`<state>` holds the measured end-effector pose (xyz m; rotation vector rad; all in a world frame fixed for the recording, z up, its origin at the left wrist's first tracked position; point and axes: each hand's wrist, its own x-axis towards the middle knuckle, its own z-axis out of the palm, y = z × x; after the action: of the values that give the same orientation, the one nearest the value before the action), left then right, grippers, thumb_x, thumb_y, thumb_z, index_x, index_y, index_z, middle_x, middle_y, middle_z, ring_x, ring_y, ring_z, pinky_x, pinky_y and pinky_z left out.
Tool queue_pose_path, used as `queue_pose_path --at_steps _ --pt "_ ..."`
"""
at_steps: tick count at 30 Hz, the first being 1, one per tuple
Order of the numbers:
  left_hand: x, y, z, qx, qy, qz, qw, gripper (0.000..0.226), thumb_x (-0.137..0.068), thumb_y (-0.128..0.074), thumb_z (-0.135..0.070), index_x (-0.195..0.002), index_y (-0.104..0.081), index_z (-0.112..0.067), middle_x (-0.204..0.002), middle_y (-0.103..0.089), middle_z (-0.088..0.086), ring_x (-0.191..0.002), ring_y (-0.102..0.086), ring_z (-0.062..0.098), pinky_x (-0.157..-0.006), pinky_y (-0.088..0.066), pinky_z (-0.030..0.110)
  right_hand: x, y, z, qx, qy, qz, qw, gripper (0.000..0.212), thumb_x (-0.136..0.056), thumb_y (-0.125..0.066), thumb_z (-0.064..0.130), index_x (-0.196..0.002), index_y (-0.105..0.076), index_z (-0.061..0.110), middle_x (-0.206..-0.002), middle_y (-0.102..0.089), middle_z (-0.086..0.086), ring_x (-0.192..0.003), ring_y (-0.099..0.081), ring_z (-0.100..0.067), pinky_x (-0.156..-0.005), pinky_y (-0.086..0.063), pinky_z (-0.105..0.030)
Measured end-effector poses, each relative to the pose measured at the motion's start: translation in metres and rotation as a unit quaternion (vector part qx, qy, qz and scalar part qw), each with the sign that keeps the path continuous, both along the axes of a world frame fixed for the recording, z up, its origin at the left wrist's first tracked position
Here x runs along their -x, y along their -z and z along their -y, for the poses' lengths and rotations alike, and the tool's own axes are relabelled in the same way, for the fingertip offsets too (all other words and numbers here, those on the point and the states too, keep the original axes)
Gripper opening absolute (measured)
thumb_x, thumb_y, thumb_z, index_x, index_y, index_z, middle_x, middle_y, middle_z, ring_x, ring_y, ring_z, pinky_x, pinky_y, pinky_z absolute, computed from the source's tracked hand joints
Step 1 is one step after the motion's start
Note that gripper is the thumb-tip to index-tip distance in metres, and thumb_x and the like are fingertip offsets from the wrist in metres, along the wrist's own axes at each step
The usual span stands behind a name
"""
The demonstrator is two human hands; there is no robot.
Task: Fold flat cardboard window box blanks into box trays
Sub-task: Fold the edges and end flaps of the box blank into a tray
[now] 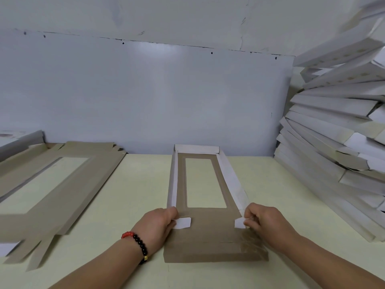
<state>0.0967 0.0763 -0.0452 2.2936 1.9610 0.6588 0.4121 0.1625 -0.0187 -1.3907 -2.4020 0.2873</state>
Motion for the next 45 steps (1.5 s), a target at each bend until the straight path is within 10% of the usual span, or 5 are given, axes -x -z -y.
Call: queue_pose_path --at_steps 8,21,31,37,45 --pt "0.0 0.001 0.001 -0.012 -0.002 0.033 0.999 0.013 -0.099 -0.045 -0.026 -0.097 -0.053 -0.015 -0.085 -0.059 -0.004 -0.076 -0.051 0.013 -0.062 -0.033 0.013 -0.006 0.003 0.0 0.015 0.005 -0.077 0.997 0.031 -0.084 -0.07 0.017 -0.068 -0.048 0.032 -0.063 -0.056 0.023 -0.061 -0.05 -0.002 -0.055 -0.038 -0.016" --pt "0.002 -0.004 0.005 -0.058 0.033 0.047 0.997 0.013 -0.092 -0.059 -0.011 -0.081 -0.066 -0.006 -0.085 -0.061 0.0 -0.073 -0.059 0.017 -0.066 -0.045 0.023 -0.014 0.004 0.004 -0.048 -0.054 0.037 0.997 0.01 -0.095 -0.054 0.017 -0.089 -0.06 0.02 -0.079 -0.064 0.007 -0.071 -0.054 -0.014 -0.064 -0.04 -0.023" --pt "0.027 -0.011 0.02 0.033 0.117 -0.066 0.99 0.079 -0.07 -0.045 -0.018 -0.148 -0.036 -0.028 -0.145 -0.038 -0.02 -0.121 -0.041 0.008 -0.099 -0.026 0.006 -0.032 -0.013 0.009 0.035 -0.088 0.173 0.98 0.069 -0.081 -0.055 0.038 -0.143 -0.028 0.05 -0.134 -0.044 0.034 -0.12 -0.05 0.0 -0.089 -0.035 -0.009" --pt "0.025 -0.01 0.019 0.039 0.13 -0.04 0.99 0.088 -0.068 -0.054 -0.051 -0.15 -0.031 -0.029 -0.147 -0.031 -0.022 -0.129 -0.034 -0.004 -0.104 -0.017 0.002 -0.036 -0.026 0.013 0.109 -0.114 0.156 0.975 0.086 -0.069 -0.061 0.052 -0.132 -0.006 0.071 -0.12 -0.025 0.056 -0.126 -0.038 0.015 -0.093 -0.032 -0.003" --pt "0.022 0.004 0.018 0.011 0.103 -0.006 0.995 0.069 -0.082 -0.059 -0.041 -0.146 -0.038 -0.027 -0.146 -0.036 -0.018 -0.13 -0.038 0.003 -0.107 -0.024 0.01 -0.039 -0.032 0.02 0.151 -0.117 0.18 0.965 0.106 -0.06 -0.064 0.054 -0.133 0.011 0.072 -0.141 -0.031 0.038 -0.107 -0.055 0.002 -0.086 -0.048 -0.018"
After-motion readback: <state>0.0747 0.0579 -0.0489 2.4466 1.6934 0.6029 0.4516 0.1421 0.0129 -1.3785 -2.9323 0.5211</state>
